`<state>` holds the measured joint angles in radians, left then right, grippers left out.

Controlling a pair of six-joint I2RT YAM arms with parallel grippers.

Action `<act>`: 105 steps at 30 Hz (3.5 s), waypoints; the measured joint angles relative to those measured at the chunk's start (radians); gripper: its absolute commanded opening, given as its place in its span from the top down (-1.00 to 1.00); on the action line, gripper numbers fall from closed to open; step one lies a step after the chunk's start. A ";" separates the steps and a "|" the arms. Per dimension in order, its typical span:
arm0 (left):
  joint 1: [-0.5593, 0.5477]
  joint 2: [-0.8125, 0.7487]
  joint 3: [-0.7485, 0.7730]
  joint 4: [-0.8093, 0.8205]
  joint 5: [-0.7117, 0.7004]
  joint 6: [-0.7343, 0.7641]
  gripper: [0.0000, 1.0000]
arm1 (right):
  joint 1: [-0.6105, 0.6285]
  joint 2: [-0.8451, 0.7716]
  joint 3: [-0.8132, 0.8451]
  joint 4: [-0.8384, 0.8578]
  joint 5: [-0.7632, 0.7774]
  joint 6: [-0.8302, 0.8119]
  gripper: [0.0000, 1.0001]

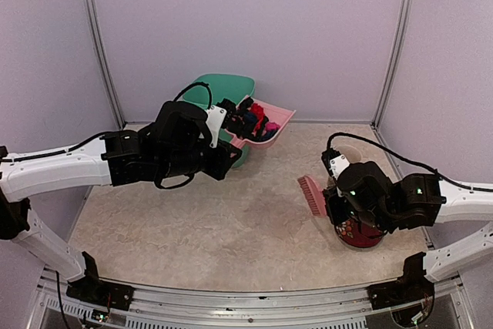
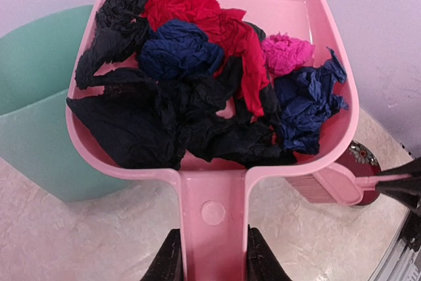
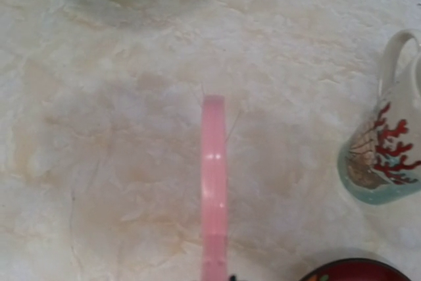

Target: Sweep away the paper scraps from the table

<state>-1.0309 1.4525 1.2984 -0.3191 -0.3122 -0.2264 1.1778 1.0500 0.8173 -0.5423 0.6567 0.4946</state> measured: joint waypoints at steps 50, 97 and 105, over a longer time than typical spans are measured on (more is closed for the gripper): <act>0.668 0.379 0.252 0.567 1.286 -0.860 1.00 | -0.004 -0.035 -0.055 0.114 -0.047 0.000 1.00; 0.751 0.317 -0.096 1.378 1.350 -1.445 1.00 | -0.033 -0.052 -0.059 0.137 -0.006 -0.070 1.00; 0.748 0.068 -0.113 0.874 1.315 -1.006 1.00 | -0.119 -0.102 -0.040 0.169 -0.031 -0.173 1.00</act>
<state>-0.2829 1.5204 1.1854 0.5552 1.0023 -1.2324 1.0592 0.9478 0.7773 -0.3737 0.6258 0.3214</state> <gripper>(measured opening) 0.237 0.067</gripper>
